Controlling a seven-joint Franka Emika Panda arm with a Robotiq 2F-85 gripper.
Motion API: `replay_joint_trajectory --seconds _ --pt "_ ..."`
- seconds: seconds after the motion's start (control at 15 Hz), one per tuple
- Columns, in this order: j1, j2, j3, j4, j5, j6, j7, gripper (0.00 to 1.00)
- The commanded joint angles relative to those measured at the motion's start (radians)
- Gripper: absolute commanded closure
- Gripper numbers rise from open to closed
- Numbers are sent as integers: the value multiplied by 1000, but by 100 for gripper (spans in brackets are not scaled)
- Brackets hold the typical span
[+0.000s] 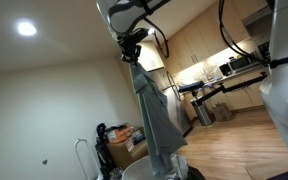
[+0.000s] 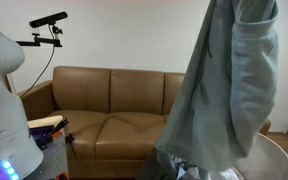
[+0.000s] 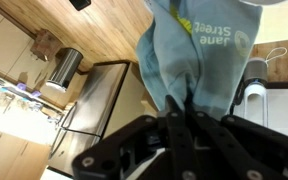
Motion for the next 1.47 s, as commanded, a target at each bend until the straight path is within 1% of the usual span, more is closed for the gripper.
replay_joint_trajectory --seconds 0.0,0.13,0.33,0.47,0.67,0.8,0.87,0.93,1.0,1.07,1.33,1.4 --pt "20 -44 11 -171 17 39 52 94" --pt "38 -62 25 -284 39 91 112 94" --pt "63 -77 24 -420 52 233 172 95" --pt "59 -93 24 -491 41 314 202 95" --pt "15 -128 30 -565 -37 440 256 95" --pt "-20 -135 43 -614 -75 458 298 95" --pt "-37 -135 48 -639 -90 443 319 95" --pt "-28 -135 27 -656 -45 433 323 95" --pt "-40 -131 30 -657 -43 408 346 94" --pt "-22 -117 28 -628 -42 414 299 94" --pt "-24 -116 27 -636 -43 414 305 94" --pt "-11 -105 19 -629 -22 419 288 94"
